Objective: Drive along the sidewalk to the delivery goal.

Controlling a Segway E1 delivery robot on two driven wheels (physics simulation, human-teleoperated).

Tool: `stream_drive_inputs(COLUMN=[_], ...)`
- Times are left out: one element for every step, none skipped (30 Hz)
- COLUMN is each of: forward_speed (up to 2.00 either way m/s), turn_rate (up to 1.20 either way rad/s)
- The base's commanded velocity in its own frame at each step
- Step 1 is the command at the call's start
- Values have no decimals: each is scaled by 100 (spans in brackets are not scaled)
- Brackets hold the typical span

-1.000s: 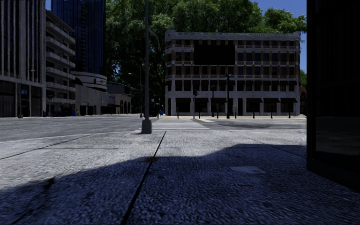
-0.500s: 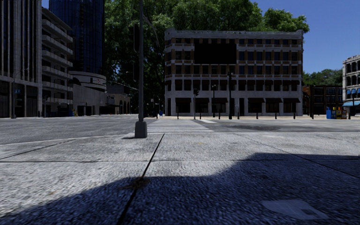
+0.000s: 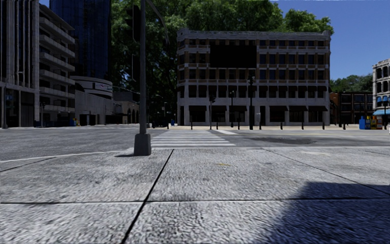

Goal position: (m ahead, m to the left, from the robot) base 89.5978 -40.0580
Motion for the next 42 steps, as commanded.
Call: stream_drive_inputs(forward_speed=[200,200,200,200,200,200,200,200,200,200,200,200,200,200,200,200,200,200,200,200,200,200,200,200,200,200,200,200,200,200,200,200,200,200,200,200,200,200,200,200,200,200], turn_rate=[0,0,0,0,0,0,0,0,0,0,0,0,0,0,0,0,0,0,0,0,0,0,0,0,0,0,0,0,0,0,0,0,0,0,0,0,0,0,0,0,0,0])
